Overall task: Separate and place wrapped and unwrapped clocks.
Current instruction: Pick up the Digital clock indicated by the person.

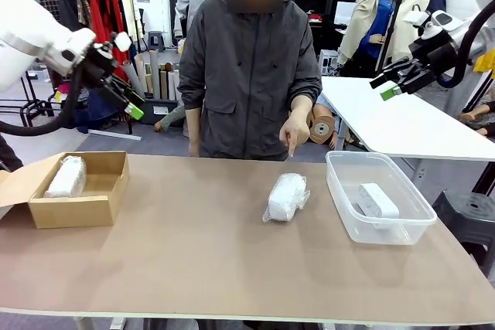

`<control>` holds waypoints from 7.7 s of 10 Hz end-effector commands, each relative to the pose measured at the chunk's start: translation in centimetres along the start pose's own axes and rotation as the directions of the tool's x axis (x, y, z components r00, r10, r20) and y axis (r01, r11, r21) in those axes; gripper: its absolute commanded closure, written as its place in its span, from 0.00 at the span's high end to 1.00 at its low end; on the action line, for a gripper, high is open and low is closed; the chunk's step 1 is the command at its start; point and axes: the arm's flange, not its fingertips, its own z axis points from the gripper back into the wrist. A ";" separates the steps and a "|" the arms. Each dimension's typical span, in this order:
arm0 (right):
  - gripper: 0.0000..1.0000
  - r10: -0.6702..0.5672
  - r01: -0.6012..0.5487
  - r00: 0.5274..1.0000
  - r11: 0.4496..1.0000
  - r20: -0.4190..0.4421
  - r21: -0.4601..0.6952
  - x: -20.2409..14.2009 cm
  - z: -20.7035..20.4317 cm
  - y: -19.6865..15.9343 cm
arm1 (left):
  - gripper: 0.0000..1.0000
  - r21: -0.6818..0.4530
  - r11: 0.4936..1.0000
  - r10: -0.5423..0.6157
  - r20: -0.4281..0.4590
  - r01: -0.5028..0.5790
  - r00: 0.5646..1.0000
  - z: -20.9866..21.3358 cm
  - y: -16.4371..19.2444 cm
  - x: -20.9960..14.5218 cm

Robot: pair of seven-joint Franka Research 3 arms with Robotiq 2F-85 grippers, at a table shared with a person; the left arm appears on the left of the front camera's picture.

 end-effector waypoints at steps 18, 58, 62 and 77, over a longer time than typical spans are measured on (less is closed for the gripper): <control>1.00 0.004 -0.004 1.000 1.000 -0.002 -0.005 0.2 0.1 0.1 | 1.00 0.046 0.975 0.224 -0.195 -0.219 0.955 -12.9 -4.4 4.7; 1.00 0.004 -0.004 1.000 1.000 -0.002 -0.005 0.2 0.1 0.1 | 1.00 0.376 0.711 0.701 -0.310 -0.594 0.642 -44.9 -6.4 19.1; 1.00 0.004 -0.004 1.000 1.000 -0.002 -0.005 0.2 0.1 0.1 | 1.00 0.351 0.705 0.709 -0.341 -0.615 0.618 -45.9 -6.3 18.7; 1.00 0.004 -0.004 1.000 1.000 -0.002 -0.005 0.2 0.1 0.1 | 0.00 0.426 0.702 0.710 -0.354 -0.571 0.609 -44.0 -7.0 18.1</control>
